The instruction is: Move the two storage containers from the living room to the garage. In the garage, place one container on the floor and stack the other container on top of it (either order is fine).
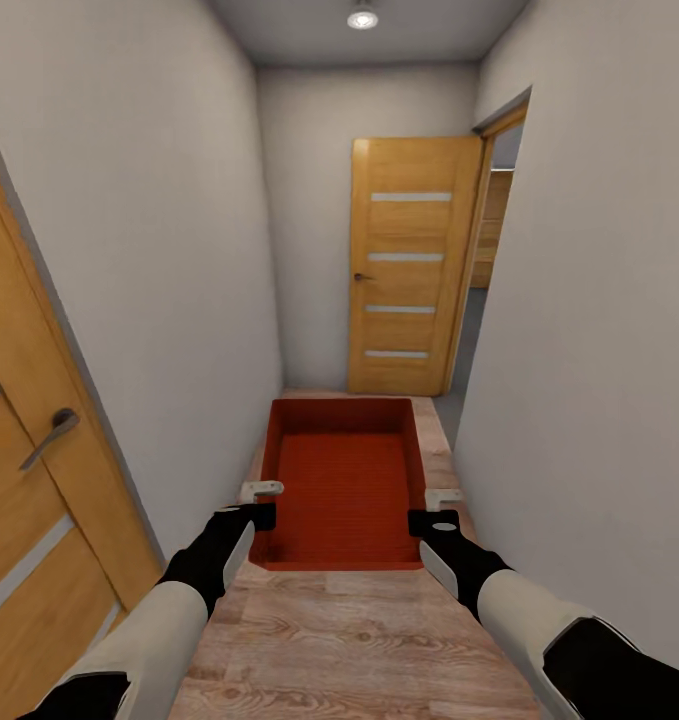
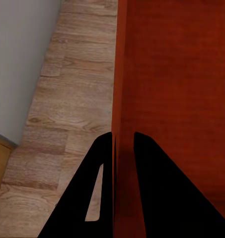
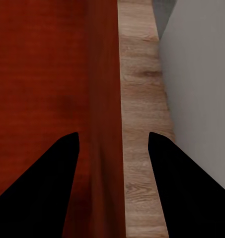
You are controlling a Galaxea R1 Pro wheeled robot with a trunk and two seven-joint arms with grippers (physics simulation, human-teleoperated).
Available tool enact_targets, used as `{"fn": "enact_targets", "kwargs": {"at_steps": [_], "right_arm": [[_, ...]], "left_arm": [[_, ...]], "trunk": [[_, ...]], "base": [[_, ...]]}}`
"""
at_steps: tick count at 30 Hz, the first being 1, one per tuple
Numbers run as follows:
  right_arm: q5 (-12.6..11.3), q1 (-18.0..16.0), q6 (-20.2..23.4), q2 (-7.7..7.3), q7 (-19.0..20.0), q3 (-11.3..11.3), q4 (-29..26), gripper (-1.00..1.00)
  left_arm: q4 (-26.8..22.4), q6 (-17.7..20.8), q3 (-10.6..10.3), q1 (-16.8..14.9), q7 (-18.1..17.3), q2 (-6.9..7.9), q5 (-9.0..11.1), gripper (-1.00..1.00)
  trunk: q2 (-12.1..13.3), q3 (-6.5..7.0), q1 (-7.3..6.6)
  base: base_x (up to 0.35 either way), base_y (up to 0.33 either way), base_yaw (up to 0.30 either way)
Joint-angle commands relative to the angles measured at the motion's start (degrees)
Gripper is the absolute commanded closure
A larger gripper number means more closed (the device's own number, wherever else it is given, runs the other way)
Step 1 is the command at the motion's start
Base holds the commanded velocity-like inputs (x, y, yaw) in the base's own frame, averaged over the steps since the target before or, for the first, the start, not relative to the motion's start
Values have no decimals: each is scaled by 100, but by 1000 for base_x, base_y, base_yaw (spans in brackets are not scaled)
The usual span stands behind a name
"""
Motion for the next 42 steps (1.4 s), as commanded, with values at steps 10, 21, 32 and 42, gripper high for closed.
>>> {"fn": "enact_targets", "kwargs": {"at_steps": [10,21,32,42], "right_arm": [[-1,-1,34,-2,-69,47,5,100],[-1,-1,34,-2,-69,46,5,100],[-1,-1,39,-2,-69,48,5,100],[-1,-1,42,-2,-69,49,5,100]], "left_arm": [[-19,29,74,-9,5,-71,85,100],[-19,29,74,-10,5,-72,85,100],[-19,29,74,-13,5,-66,83,100],[-19,29,74,-9,5,-70,85,100]], "trunk": [[-13,-13,7],[-13,-13,7],[-13,-13,7],[-13,-13,7]], "base": [[322,0,0],[322,0,0],[322,0,0],[322,0,0]]}}
